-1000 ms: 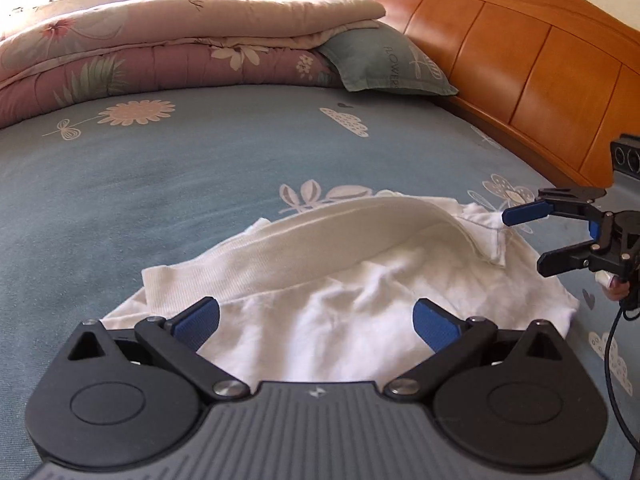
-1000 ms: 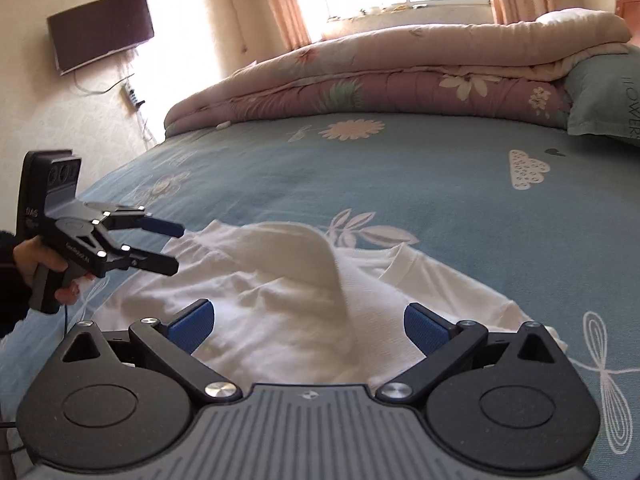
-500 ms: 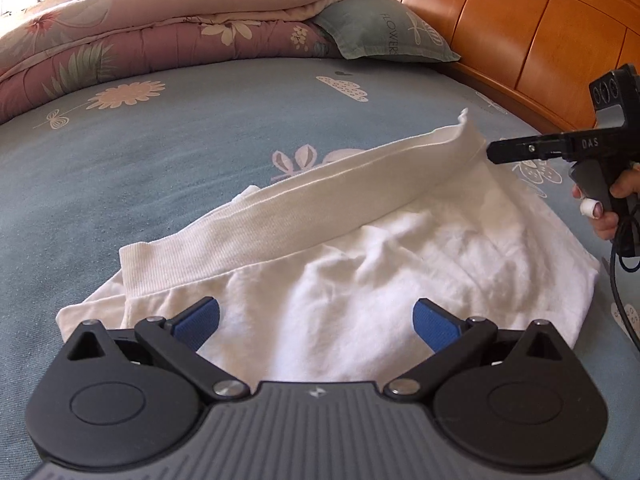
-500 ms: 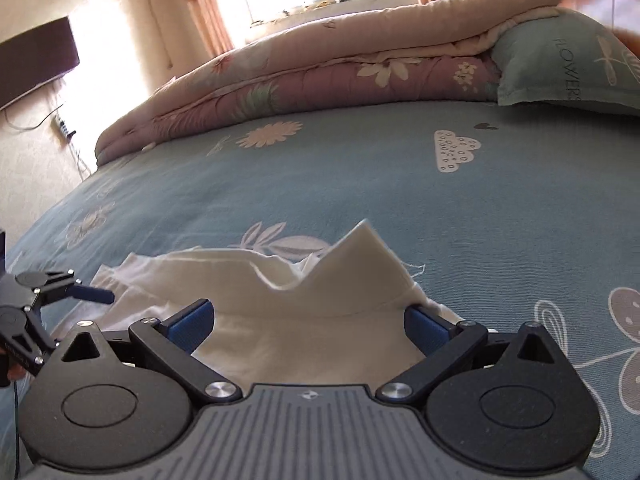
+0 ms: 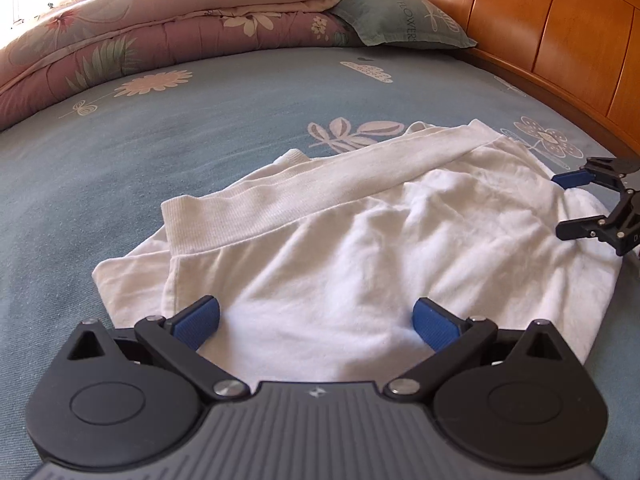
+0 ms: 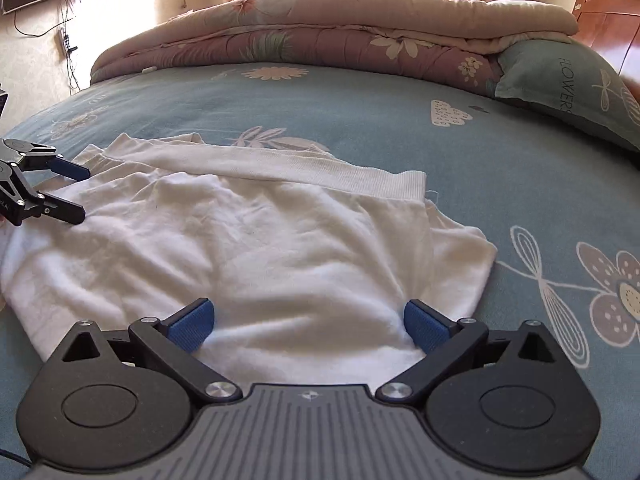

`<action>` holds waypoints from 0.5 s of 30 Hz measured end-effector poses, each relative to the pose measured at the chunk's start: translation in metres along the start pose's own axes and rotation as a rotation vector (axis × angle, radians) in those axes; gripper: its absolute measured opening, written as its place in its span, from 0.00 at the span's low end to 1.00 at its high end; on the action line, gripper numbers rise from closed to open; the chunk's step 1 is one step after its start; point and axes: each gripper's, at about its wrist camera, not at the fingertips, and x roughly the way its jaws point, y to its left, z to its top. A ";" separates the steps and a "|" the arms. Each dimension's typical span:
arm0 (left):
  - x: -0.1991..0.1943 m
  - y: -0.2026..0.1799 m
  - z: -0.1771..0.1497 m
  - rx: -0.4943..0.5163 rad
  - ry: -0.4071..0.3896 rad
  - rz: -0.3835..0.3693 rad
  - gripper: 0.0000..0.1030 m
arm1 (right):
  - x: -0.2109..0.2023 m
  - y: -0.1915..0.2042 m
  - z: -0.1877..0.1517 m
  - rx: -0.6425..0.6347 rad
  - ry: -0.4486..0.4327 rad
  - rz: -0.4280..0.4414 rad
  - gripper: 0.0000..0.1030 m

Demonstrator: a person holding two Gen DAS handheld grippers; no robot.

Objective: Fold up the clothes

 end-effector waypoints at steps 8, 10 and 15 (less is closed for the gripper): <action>-0.035 -0.036 -0.013 0.082 -0.046 -0.104 0.99 | -0.046 0.018 -0.017 0.075 -0.024 0.082 1.00; -0.035 -0.047 -0.026 0.107 -0.007 -0.128 0.99 | -0.043 0.017 -0.031 0.107 0.036 0.089 1.00; -0.049 -0.044 -0.061 0.093 0.039 -0.081 0.99 | -0.070 0.028 -0.053 0.100 0.056 0.122 1.00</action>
